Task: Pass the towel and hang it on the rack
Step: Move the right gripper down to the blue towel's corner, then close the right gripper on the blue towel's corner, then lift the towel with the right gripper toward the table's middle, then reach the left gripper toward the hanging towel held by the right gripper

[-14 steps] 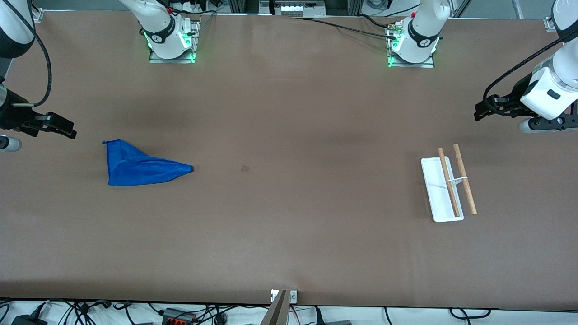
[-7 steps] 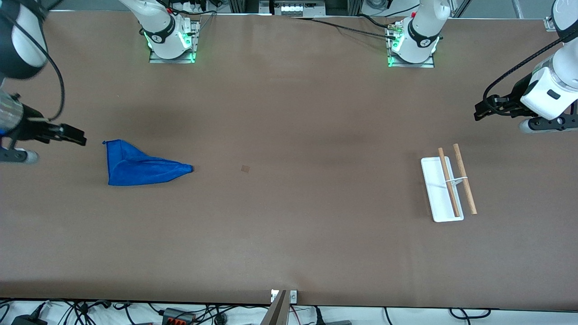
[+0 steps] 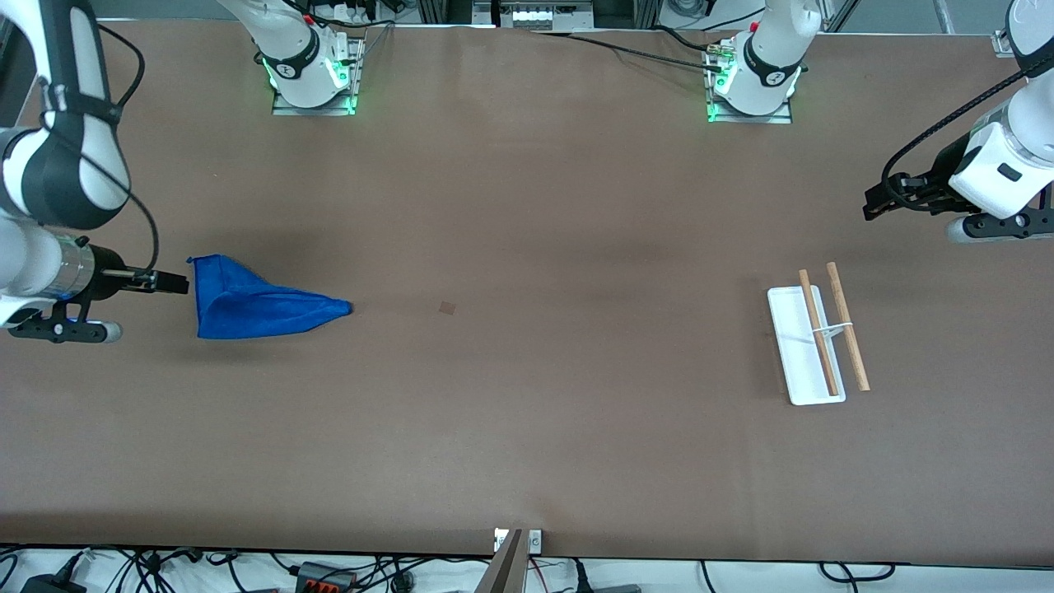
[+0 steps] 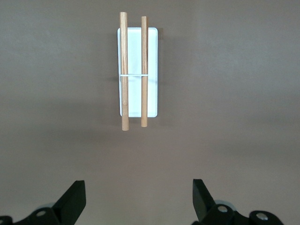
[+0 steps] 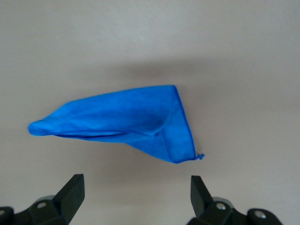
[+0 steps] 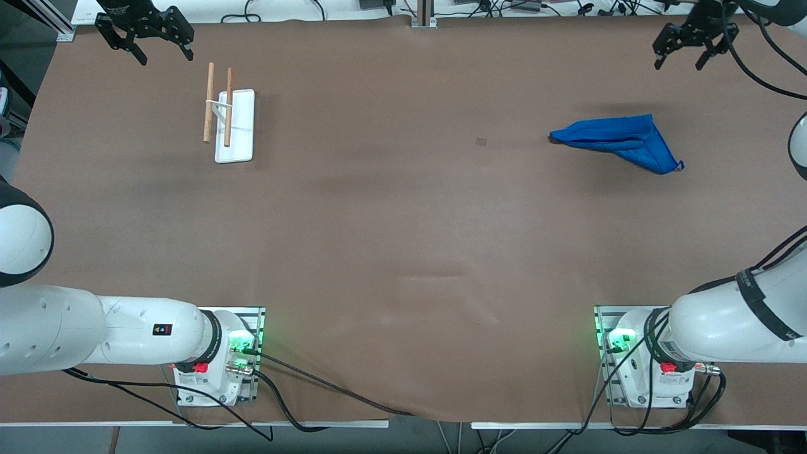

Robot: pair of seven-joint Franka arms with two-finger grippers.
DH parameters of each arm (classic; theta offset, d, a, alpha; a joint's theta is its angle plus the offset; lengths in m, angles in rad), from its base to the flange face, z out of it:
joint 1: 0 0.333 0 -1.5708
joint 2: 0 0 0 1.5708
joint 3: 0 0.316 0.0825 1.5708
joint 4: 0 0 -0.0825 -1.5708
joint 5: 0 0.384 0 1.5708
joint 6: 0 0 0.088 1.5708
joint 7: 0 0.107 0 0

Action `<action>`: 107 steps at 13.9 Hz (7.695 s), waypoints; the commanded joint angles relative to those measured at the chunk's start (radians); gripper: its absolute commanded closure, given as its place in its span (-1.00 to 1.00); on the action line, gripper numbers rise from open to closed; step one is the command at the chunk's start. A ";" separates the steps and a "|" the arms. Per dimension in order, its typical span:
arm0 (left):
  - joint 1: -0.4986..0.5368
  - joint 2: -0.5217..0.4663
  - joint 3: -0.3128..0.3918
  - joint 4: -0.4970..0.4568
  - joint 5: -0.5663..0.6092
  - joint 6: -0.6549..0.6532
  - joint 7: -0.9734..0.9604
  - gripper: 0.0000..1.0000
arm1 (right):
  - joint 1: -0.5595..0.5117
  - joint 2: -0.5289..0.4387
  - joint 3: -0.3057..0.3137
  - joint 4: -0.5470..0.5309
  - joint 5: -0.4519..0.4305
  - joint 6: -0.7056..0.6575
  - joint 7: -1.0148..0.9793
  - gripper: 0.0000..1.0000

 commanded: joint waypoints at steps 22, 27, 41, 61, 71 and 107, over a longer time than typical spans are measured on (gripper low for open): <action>0.033 0.031 -0.002 0.050 -0.034 -0.023 0.054 -1.00 | -0.192 0.372 0.011 -0.046 -0.050 -0.032 -0.208 -0.45; 0.033 0.045 -0.002 0.060 -0.034 -0.031 0.054 -1.00 | -0.201 0.386 0.011 -0.046 -0.050 -0.013 -0.208 -0.30; 0.048 0.046 -0.002 0.060 -0.056 -0.037 0.059 -1.00 | -0.162 0.346 0.179 0.302 -0.024 -0.441 -0.253 1.00; 0.066 0.060 -0.002 0.058 -0.070 -0.037 0.062 -1.00 | 0.334 0.289 0.683 0.620 0.236 0.238 0.697 1.00; 0.146 0.253 -0.002 0.113 -0.272 -0.025 0.606 -1.00 | 0.411 0.291 0.689 0.612 0.270 0.402 0.701 1.00; 0.057 0.439 -0.384 -0.127 -0.688 0.589 1.386 -1.00 | 0.421 0.294 0.686 0.602 0.260 0.430 0.700 1.00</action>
